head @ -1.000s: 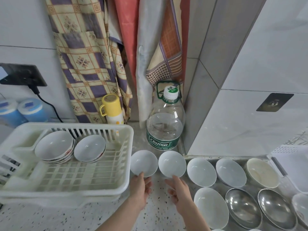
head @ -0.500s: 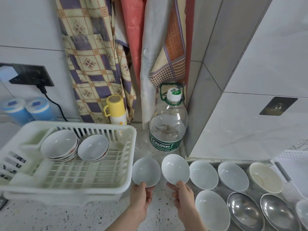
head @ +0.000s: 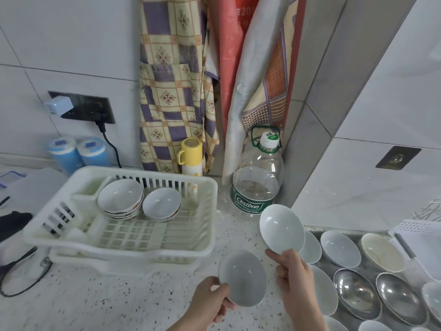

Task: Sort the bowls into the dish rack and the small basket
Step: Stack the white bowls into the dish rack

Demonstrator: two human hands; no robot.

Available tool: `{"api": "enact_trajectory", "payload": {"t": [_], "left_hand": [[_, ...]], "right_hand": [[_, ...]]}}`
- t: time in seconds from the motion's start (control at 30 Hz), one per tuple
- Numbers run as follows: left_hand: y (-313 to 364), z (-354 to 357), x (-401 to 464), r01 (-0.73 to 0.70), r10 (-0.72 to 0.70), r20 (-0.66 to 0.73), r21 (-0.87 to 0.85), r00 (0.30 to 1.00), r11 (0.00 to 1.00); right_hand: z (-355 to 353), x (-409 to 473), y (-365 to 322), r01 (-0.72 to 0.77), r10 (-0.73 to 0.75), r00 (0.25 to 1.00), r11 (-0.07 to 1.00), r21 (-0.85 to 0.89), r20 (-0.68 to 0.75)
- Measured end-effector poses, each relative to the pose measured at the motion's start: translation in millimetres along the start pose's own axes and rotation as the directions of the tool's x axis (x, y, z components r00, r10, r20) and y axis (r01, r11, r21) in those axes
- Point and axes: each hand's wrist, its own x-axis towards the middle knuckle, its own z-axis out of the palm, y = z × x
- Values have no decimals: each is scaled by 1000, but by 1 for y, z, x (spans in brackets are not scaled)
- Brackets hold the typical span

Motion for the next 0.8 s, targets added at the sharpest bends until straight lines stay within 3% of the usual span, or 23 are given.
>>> {"api": "enact_trajectory", "payload": {"t": [0.13, 0.27, 0.6, 0.8], "left_hand": [[18, -25, -25, -56, 50, 92, 69, 994, 996], [41, -66, -49, -111, 108, 105, 19, 989, 994], [85, -194, -65, -280, 263, -142, -116, 954, 953], [92, -259, -55, -300, 260, -233, -156, 937, 941]], "right_hand": [[12, -22, -16, 67, -67, 998, 997, -47, 2], [37, -38, -29, 154, -155, 988, 986, -59, -1], [137, -47, -16, 192, -191, 974, 981, 2, 118], [202, -41, 2, 165, -154, 969, 985, -42, 192]]}}
